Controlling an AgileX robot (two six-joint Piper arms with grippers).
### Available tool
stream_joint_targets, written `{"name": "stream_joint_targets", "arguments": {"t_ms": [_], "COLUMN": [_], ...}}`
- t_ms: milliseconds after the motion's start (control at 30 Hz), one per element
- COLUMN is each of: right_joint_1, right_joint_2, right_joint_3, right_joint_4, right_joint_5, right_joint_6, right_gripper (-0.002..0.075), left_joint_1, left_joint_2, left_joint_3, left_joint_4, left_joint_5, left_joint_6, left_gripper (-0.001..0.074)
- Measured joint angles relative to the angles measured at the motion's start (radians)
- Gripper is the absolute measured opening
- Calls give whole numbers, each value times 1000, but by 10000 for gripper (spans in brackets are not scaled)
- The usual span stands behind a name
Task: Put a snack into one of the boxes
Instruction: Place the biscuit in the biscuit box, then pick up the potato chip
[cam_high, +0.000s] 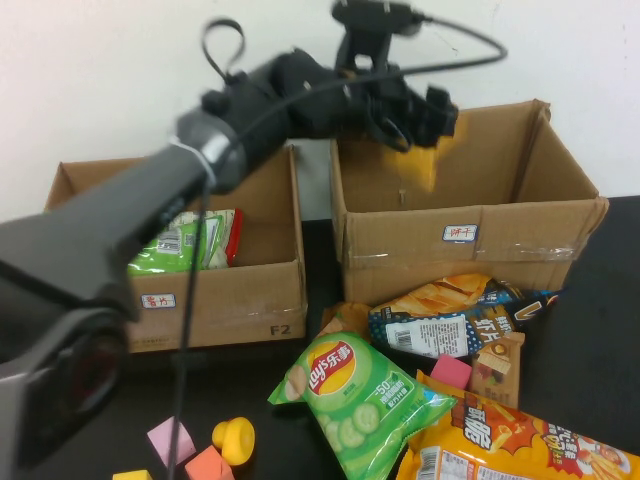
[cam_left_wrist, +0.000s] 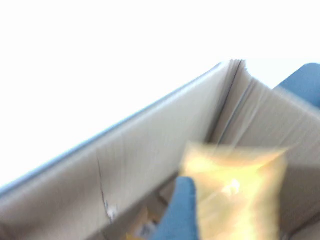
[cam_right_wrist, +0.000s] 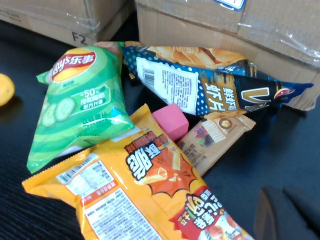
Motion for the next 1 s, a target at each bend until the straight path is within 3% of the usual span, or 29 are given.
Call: {"name": "stream_joint_targets", "arguments": {"t_ms": [100,167,233,333,433,633,800,1000], "right_joint_1": [0,0,0,0,0,0,0,0], "right_joint_2": [0,0,0,0,-6,-56,-120,-173], "right_joint_3": [0,0,0,0,-4,-4,-4,-4], "right_joint_4": [0,0,2,11,49,131,149,154], "right_joint_5": [0,0,2,29,52,102,115,120], "right_joint_6": [0,-2,-17,-58,-123,-258,-326,-351], "right_gripper": [-1,-1,-1,-1,-1,-1,-1,-1], "left_joint_1": [6,9,13,13,13,19,19,19], "left_joint_2": [66,75,63,17,-50,-244,-453,-753], "left_joint_3": [-76,-114,-168,-249,-307,-326,-315,-112], "left_joint_4": [35,83,163,336,498,752,823,833], "left_joint_5": [99,183,277,452,595,710,783,816], "left_joint_6": [-47,-76,-110,-141,-176,-326,-371,-407], "left_gripper": [636,594,482,190,59,5,1,-1]}}
